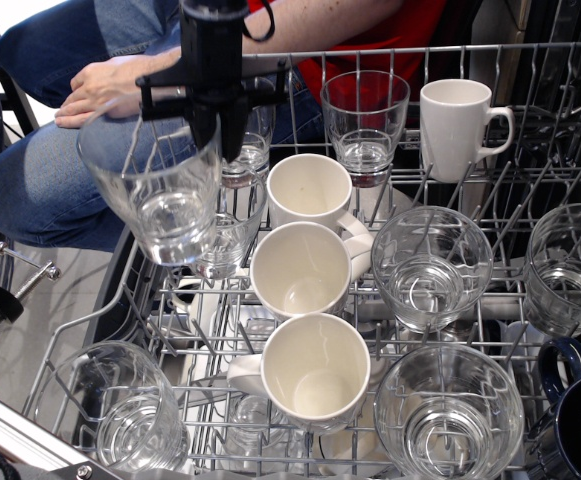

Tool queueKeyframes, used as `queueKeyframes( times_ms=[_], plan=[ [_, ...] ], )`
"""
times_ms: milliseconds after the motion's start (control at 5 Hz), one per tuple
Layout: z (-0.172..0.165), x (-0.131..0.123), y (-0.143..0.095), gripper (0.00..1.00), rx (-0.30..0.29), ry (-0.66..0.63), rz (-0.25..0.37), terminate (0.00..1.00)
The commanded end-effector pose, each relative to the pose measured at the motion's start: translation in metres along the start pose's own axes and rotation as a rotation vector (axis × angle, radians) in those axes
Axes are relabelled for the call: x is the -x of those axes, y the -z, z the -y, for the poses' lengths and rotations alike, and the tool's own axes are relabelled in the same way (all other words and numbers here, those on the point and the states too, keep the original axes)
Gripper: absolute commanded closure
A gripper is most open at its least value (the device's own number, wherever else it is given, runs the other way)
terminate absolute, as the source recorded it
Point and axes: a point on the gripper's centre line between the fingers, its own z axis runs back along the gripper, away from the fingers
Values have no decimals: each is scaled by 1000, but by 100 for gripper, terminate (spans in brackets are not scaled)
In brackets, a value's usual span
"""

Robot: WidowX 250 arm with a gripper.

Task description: Pick up glass cup

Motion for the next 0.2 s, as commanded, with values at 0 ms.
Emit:
queueKeyframes(
  times_ms=[0],
  plan=[
    [-4, -6, -36, 100, 52, 32, 84, 100]
  ],
)
